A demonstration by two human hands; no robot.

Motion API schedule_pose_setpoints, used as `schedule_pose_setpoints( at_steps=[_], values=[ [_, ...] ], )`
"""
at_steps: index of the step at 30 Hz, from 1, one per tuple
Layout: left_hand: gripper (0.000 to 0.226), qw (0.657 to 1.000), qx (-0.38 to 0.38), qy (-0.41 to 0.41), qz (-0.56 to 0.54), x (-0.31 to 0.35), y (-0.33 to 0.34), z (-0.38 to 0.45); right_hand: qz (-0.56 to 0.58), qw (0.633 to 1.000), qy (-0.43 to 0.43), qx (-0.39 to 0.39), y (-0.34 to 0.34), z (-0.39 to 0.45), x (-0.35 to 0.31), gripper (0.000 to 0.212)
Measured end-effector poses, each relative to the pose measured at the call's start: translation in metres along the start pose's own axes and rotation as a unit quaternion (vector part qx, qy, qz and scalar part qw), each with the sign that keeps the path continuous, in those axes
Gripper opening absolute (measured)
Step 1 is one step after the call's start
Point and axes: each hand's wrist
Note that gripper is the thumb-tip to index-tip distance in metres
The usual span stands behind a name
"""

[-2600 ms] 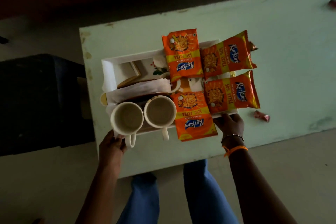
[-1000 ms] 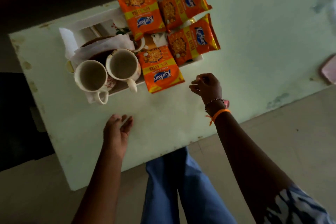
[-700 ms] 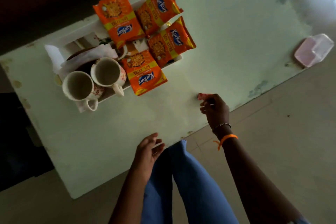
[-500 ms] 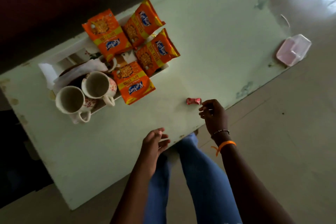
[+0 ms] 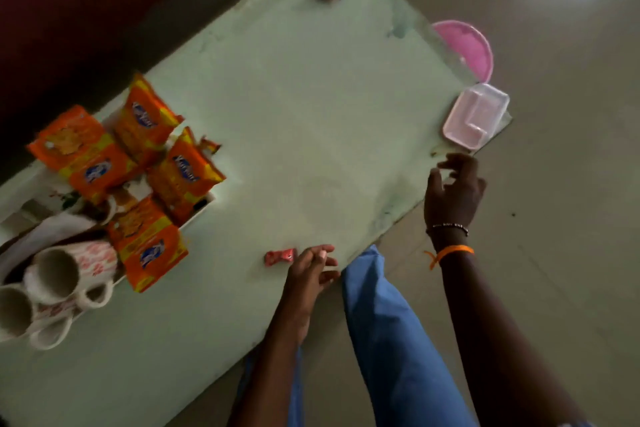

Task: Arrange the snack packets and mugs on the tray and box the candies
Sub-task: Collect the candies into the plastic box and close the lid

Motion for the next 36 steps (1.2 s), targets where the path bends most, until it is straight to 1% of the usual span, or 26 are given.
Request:
schedule_pose_setpoints(
  at_steps=[3, 6, 9, 11, 13, 15, 16, 18, 19, 20, 21, 22, 24, 25, 27, 28, 29, 30, 31, 32, 33, 34, 35, 36],
  values=[
    [0.024, 0.999, -0.011, 0.029, -0.035, 0.020, 0.058, 0.016, -0.037, 0.999, -0.022, 0.021, 0.000, 0.066, 0.005, 0.034],
    [0.026, 0.998, -0.021, 0.047, -0.024, 0.037, 0.101, 0.030, -0.062, 0.998, 0.009, 0.024, 0.006, 0.114, 0.008, 0.046],
    [0.026, 0.998, -0.038, 0.042, 0.023, 0.045, 0.131, 0.038, -0.144, 0.986, 0.071, -0.036, 0.021, 0.142, 0.015, 0.076],
    [0.025, 0.997, -0.042, 0.035, 0.055, 0.048, 0.142, 0.043, -0.156, 0.975, 0.138, -0.080, 0.033, 0.152, 0.019, 0.093],
    [0.025, 0.997, -0.039, 0.024, 0.067, 0.050, 0.147, 0.046, -0.123, 0.965, 0.204, -0.107, 0.041, 0.158, 0.022, 0.100],
    [0.024, 0.997, -0.036, 0.011, 0.074, 0.053, 0.149, 0.047, -0.089, 0.960, 0.240, -0.112, 0.043, 0.163, 0.024, 0.099],
    [0.022, 0.997, -0.034, 0.001, 0.076, 0.055, 0.150, 0.048, -0.073, 0.961, 0.241, -0.110, 0.041, 0.163, 0.023, 0.098],
    [0.017, 0.997, -0.032, -0.015, 0.070, 0.063, 0.153, 0.047, -0.010, 0.973, 0.206, -0.102, 0.033, 0.160, 0.018, 0.097],
    [0.014, 0.997, -0.037, -0.020, 0.058, 0.069, 0.155, 0.047, 0.043, 0.976, 0.184, -0.106, 0.027, 0.156, 0.014, 0.097],
    [0.010, 0.998, -0.047, -0.027, 0.042, 0.074, 0.158, 0.045, 0.105, 0.972, 0.166, -0.127, 0.019, 0.148, 0.009, 0.097],
    [0.016, 0.997, -0.061, -0.032, 0.021, 0.080, 0.161, 0.044, 0.171, 0.959, 0.155, -0.162, 0.011, 0.139, 0.004, 0.094],
    [0.029, 0.996, -0.077, -0.035, -0.005, 0.086, 0.163, 0.042, 0.235, 0.937, 0.154, -0.209, 0.003, 0.127, -0.002, 0.089],
    [0.046, 0.992, -0.098, -0.037, -0.072, 0.097, 0.167, 0.037, 0.328, 0.875, 0.170, -0.312, -0.012, 0.101, -0.010, 0.075],
    [0.048, 0.990, -0.097, -0.022, -0.101, 0.100, 0.166, 0.034, 0.341, 0.852, 0.173, -0.356, -0.018, 0.088, -0.013, 0.072],
    [0.037, 0.989, -0.060, 0.026, -0.129, 0.103, 0.154, 0.028, 0.330, 0.833, 0.166, -0.413, -0.028, 0.070, -0.016, 0.067],
    [0.031, 0.989, -0.025, 0.040, -0.140, 0.102, 0.145, 0.024, 0.313, 0.839, 0.158, -0.416, -0.031, 0.065, -0.017, 0.060],
    [0.031, 0.989, 0.006, 0.047, -0.141, 0.099, 0.134, 0.023, 0.292, 0.856, 0.145, -0.401, -0.033, 0.064, -0.020, 0.052],
    [0.040, 0.990, 0.036, 0.061, -0.121, 0.093, 0.121, 0.021, 0.267, 0.877, 0.116, -0.382, -0.034, 0.063, -0.024, 0.046],
    [0.057, 0.992, 0.058, 0.082, -0.078, 0.087, 0.107, 0.019, 0.243, 0.892, 0.059, -0.376, -0.035, 0.061, -0.029, 0.046],
    [0.074, 0.991, 0.070, 0.108, -0.019, 0.081, 0.094, 0.016, 0.212, 0.893, -0.030, -0.395, -0.034, 0.059, -0.034, 0.048],
    [0.085, 0.988, 0.068, 0.134, 0.029, 0.076, 0.083, 0.013, 0.171, 0.870, -0.130, -0.443, -0.032, 0.055, -0.039, 0.051],
    [0.091, 0.984, 0.055, 0.156, 0.062, 0.072, 0.075, 0.011, 0.124, 0.828, -0.215, -0.503, -0.029, 0.051, -0.043, 0.051],
    [0.092, 0.981, 0.047, 0.173, 0.076, 0.069, 0.068, 0.008, 0.077, 0.780, -0.276, -0.556, -0.025, 0.044, -0.048, 0.050],
    [0.090, 0.978, 0.049, 0.186, 0.086, 0.066, 0.062, 0.005, 0.048, 0.746, -0.307, -0.588, -0.021, 0.035, -0.051, 0.049]
  ],
)
Point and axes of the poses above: each hand's wrist, its own z-axis towards the middle knuckle, its own y-axis out of the palm, x = y × z, and after that the axes turned 8 degrees about x, right-handed
